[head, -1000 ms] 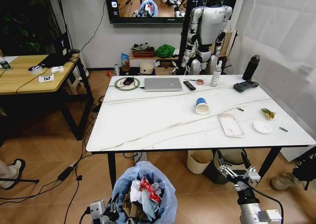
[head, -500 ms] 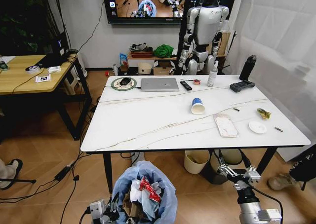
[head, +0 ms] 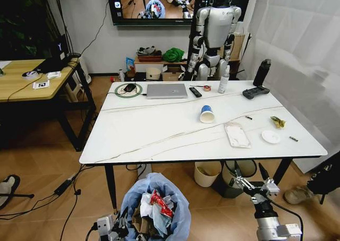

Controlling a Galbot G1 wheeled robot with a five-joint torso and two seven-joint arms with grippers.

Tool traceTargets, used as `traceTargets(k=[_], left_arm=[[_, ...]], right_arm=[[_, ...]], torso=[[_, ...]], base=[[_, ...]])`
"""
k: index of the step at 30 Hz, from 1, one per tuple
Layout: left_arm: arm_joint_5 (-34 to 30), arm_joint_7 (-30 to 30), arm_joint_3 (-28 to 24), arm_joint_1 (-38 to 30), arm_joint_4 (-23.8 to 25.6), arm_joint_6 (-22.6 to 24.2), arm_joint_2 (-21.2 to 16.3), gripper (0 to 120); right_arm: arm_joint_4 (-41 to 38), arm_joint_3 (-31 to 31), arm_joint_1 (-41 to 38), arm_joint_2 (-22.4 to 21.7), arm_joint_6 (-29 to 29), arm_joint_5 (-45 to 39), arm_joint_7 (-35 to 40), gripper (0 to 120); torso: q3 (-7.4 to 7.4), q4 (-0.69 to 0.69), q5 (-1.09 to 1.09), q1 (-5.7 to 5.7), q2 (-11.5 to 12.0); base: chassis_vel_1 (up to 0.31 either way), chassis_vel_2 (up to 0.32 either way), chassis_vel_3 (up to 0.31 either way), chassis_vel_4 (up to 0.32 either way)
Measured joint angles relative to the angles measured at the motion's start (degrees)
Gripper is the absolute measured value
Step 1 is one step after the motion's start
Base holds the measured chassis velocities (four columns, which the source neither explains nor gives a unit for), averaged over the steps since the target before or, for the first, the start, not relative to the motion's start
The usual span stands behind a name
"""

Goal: Pick up the trash bin and place the trash from the table into it.

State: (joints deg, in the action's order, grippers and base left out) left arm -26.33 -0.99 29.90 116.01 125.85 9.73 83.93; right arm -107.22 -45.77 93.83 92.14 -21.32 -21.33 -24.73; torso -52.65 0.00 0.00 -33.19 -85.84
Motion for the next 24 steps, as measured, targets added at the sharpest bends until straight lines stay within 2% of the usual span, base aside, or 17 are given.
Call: traceTargets(k=[24], left_arm=[[0.3, 0.0, -0.3, 0.2, 0.0, -0.2, 0.3, 0]], right_arm=[[-0.2, 0.1, 0.4, 0.0, -0.1, -0.3, -0.4, 100]], torso=[[0.0, 0.0, 0.0, 0.0, 0.0]], base=[[-0.042, -0.038, 0.045, 0.037]])
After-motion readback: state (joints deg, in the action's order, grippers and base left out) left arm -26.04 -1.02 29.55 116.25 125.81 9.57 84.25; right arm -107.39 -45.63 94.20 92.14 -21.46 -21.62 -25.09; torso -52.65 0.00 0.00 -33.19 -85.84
